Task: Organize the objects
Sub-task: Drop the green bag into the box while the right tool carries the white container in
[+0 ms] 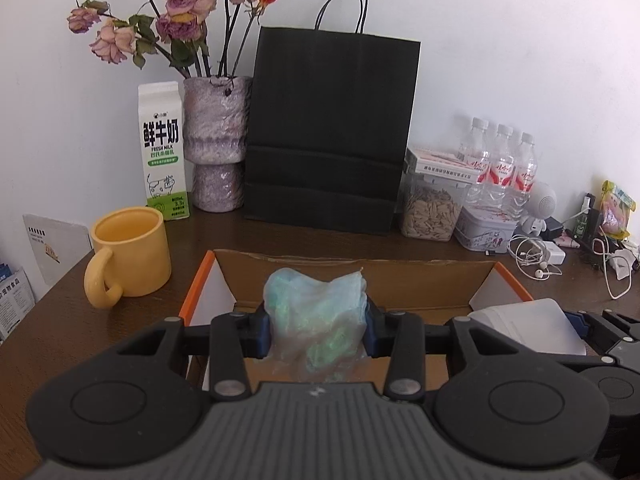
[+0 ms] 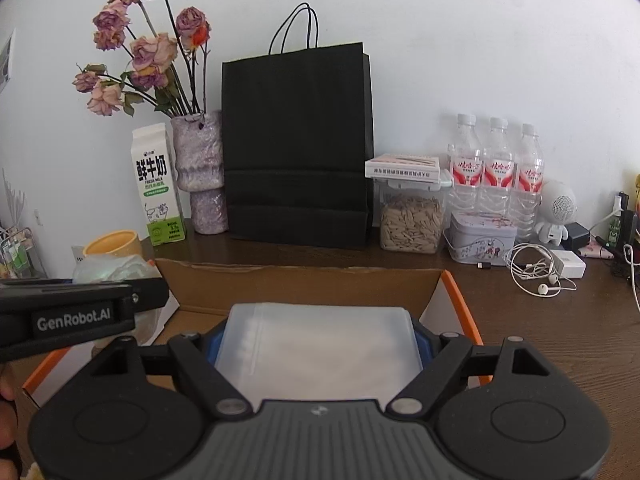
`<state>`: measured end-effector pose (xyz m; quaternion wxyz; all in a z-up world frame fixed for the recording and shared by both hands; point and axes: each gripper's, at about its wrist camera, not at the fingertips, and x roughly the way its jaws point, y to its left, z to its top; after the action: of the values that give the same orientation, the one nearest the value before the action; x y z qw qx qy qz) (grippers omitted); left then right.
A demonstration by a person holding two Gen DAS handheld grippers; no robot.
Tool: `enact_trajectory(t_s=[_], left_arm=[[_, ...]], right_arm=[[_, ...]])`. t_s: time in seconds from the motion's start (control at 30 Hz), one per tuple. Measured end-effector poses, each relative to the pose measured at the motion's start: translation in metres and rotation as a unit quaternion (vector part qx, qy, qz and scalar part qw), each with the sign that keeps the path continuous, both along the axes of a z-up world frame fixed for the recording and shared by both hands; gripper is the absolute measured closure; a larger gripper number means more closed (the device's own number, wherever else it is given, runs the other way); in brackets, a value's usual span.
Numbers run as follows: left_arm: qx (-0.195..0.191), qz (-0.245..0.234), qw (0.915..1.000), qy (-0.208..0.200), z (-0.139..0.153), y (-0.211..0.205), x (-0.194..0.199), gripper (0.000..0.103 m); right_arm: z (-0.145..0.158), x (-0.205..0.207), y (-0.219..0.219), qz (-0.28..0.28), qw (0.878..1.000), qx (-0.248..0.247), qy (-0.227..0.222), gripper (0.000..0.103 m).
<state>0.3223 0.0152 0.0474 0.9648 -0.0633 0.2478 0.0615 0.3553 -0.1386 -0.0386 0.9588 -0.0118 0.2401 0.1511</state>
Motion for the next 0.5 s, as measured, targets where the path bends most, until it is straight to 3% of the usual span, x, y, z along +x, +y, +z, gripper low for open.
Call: enact_trajectory(t_s=[0.13,0.2,0.23,0.27,0.5], left_arm=[[0.0,0.001,0.9999,0.01,-0.0037,0.0008,0.0031,0.056],[-0.002,0.003,0.9999,0.011,-0.0041,0.0006,0.0042,0.033],[-0.006,0.004,0.9999,0.009,-0.0043,0.001,0.0041,0.006],[-0.007,0.01,0.9999,0.004,-0.0041,0.0012,0.0032,0.0],[-0.004,0.014,0.9999,0.007,-0.0031,0.0007,0.0035,0.0]], right_arm=[[-0.0056,0.0019,0.0024,0.002,1.0,-0.009,0.012,0.021],[-0.0068,0.0037,0.004,-0.001,1.0,-0.016,0.019,0.02],[-0.0077,0.0044,0.0039,-0.005,1.0,-0.017,0.021,0.008],[-0.0078,0.0052,0.0035,-0.008,1.0,-0.019,0.024,0.0],[-0.007,0.0056,0.0006,-0.011,0.999,-0.015,0.027,0.0]])
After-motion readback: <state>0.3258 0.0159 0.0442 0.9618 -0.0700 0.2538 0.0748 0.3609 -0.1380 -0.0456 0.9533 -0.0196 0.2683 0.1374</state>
